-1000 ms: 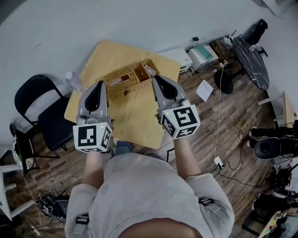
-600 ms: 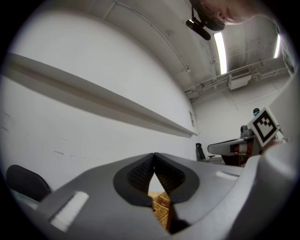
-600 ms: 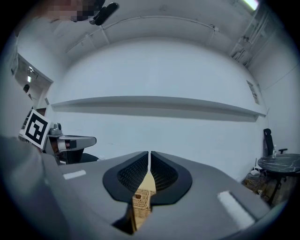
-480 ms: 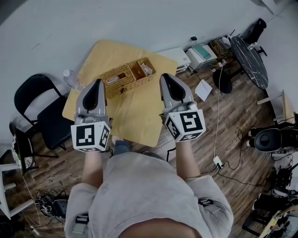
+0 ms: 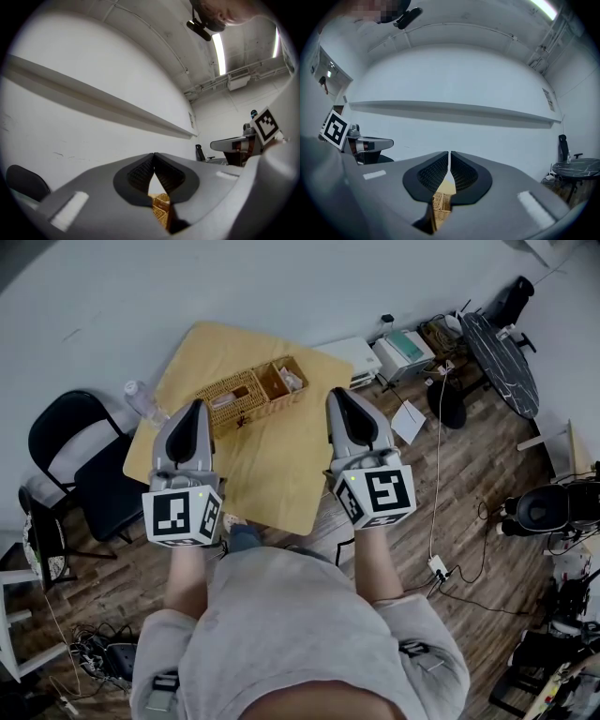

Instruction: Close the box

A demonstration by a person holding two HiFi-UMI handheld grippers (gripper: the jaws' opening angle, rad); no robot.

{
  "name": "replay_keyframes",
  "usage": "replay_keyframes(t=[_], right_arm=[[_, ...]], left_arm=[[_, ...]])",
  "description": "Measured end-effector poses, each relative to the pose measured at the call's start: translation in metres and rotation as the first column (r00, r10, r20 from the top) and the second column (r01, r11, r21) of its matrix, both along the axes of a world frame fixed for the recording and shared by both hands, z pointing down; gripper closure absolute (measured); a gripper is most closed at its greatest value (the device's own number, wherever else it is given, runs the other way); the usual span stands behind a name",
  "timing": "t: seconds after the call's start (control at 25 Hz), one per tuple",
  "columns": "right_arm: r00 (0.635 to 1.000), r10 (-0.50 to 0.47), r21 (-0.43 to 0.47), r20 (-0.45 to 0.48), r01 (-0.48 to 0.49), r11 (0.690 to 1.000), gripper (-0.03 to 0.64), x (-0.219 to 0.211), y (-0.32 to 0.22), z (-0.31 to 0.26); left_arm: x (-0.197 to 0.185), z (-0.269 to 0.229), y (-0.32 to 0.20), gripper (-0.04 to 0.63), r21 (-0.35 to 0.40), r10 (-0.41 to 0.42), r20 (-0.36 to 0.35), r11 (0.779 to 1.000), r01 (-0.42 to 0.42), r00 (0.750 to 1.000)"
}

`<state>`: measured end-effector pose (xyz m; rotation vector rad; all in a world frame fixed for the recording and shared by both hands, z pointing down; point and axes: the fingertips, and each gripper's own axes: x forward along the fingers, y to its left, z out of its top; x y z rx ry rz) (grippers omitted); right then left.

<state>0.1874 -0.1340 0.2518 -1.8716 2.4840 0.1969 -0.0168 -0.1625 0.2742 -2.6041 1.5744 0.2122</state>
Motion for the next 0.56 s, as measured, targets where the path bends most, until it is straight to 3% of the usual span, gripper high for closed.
replay_keyframes(t=[0.56], right_arm=[[1.0,0.007,0.008,-0.01,-0.007,1.0,0.597,0.0072,0.0022,-0.0002]], left_arm=[[0.0054,0.0052,0.0025,0.537,-0.005,-0.006,-0.008,1.0,0.006,1.0]])
